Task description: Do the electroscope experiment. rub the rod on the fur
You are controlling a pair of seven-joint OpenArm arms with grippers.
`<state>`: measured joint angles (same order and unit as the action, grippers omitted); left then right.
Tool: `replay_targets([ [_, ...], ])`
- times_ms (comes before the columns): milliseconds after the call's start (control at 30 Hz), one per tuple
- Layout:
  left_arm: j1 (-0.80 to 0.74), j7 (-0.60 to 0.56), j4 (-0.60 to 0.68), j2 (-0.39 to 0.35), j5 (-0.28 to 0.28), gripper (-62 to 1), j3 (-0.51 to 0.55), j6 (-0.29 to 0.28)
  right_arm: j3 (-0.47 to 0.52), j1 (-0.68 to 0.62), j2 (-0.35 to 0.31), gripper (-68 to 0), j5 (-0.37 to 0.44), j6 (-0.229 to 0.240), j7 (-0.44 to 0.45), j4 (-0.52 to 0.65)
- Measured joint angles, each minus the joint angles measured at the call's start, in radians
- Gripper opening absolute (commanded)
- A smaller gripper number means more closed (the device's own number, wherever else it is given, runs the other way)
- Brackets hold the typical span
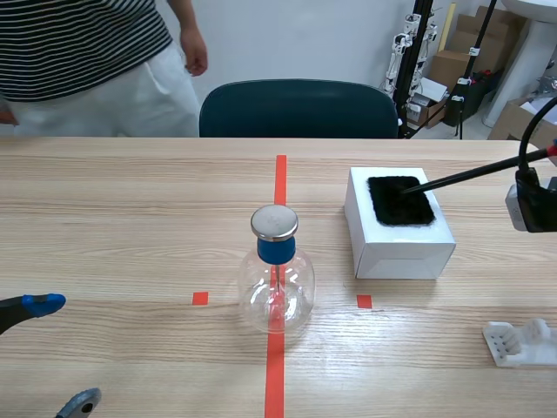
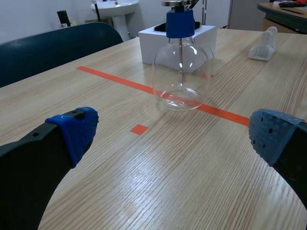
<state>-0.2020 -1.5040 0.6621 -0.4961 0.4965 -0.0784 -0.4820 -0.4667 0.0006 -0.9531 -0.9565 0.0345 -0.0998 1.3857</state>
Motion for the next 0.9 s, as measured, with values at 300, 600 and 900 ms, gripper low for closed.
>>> replay_targets([
  [300,0.000,0.000,0.000,0.000,0.000,1.4,0.000,0.000,0.000,0.005,0.000,-67.7,-0.002,-0.041,0.099,0.000],
  [600,0.000,0.000,0.000,0.000,0.000,1.4,0.000,0.000,-0.009,0.004,-0.002,-67.7,0.000,-0.034,-0.031,-0.002],
  [900,0.000,0.000,0.000,0.000,0.000,1.4,0.000,0.000,-0.009,0.005,-0.002,-67.7,0.000,-0.046,0.092,-0.010],
])
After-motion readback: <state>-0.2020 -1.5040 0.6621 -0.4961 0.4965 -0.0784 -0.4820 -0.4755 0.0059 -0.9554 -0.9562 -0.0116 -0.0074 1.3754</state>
